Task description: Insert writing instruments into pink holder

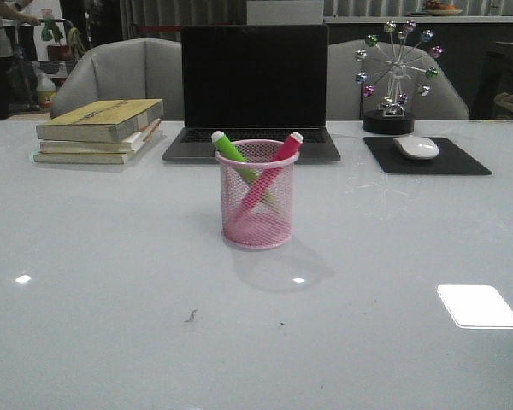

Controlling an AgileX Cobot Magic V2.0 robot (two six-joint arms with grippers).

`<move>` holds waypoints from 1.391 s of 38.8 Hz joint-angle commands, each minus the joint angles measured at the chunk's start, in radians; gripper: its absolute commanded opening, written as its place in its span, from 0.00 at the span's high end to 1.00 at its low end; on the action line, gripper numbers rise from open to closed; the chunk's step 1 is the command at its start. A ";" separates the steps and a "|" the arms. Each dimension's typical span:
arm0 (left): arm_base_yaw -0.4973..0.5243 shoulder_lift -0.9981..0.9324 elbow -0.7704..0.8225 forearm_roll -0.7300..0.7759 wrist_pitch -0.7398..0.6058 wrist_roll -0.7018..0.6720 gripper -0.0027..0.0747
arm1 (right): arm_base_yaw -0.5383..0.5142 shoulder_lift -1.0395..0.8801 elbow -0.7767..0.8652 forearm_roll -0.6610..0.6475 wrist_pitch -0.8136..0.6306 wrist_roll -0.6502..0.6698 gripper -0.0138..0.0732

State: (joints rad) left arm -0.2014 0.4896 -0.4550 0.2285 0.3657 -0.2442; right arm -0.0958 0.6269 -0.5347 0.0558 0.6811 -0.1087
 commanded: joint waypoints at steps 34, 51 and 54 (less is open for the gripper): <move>0.000 -0.004 -0.019 0.000 -0.178 -0.005 0.59 | -0.004 -0.003 -0.025 -0.001 -0.060 -0.004 0.41; 0.000 -0.004 -0.019 0.000 -0.178 -0.005 0.59 | -0.004 -0.003 -0.025 -0.001 -0.060 -0.004 0.41; 0.000 -0.004 -0.019 0.000 -0.178 -0.005 0.59 | -0.004 -0.003 -0.025 -0.001 -0.060 -0.004 0.41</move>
State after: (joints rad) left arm -0.2014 0.4813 -0.4436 0.2285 0.2746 -0.2442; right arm -0.0958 0.6269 -0.5347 0.0558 0.6811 -0.1087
